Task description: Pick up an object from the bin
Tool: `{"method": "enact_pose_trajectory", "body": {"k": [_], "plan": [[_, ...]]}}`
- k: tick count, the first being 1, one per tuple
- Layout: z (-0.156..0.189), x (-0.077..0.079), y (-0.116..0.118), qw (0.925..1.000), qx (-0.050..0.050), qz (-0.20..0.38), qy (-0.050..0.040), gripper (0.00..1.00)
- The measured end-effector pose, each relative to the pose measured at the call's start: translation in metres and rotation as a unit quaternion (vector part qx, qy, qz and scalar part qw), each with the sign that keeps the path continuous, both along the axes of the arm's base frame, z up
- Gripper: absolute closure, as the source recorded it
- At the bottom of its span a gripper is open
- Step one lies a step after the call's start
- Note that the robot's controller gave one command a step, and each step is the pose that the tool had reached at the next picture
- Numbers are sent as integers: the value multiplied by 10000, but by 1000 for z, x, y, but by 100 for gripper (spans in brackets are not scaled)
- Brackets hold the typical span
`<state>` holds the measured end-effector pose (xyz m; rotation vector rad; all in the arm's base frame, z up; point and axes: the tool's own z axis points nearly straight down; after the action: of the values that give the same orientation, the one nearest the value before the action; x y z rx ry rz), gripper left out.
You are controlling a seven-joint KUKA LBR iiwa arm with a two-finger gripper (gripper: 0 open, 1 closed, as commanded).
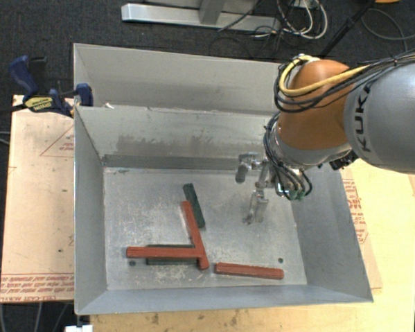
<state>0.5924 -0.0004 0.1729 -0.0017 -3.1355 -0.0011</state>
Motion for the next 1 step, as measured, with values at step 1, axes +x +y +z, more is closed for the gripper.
{"method": "enact_pose_trajectory", "body": {"k": [1], "plan": [[-105,-70,98,9994,16,339,-19,0]]}}
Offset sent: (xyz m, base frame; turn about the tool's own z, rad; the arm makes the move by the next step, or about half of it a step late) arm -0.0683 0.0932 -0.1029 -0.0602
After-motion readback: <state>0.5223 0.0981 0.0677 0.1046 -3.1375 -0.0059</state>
